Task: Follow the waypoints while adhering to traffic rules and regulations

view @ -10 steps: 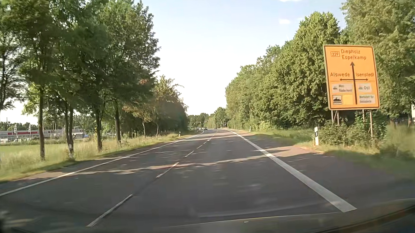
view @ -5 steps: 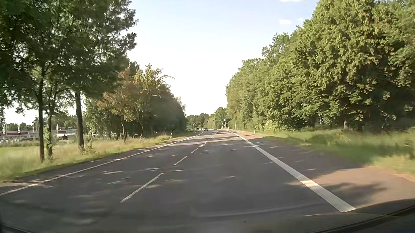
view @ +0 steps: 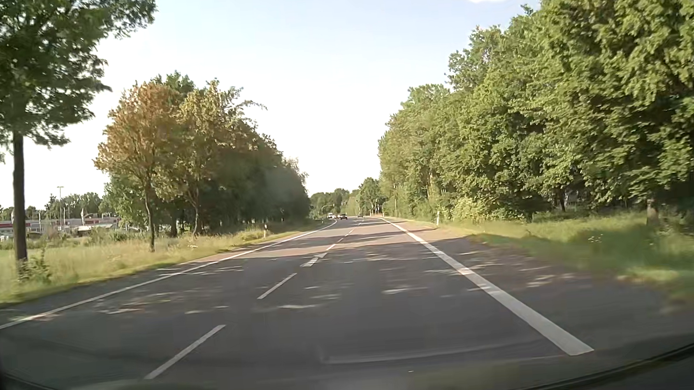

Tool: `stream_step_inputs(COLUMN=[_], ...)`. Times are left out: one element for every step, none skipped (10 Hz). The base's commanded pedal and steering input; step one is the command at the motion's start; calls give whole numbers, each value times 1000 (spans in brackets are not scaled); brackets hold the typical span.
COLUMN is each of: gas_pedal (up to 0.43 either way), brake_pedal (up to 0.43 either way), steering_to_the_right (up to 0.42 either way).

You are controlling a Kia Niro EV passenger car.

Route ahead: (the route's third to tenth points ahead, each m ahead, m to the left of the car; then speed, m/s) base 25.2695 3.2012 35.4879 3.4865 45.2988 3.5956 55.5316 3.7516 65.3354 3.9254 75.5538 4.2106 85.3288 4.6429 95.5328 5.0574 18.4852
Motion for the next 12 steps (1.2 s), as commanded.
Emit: stream_step_inputs(gas_pedal=[177, 177, 177, 177, 177, 177, 177, 177, 177, 177, 177, 177], brake_pedal=[6, 6, 6, 6, 6, 6, 6, 6, 6, 6, 6, 6], steering_to_the_right=[2, 2, 2, 2, 2, 2, 2, 2, 2, 2, 2, 2])
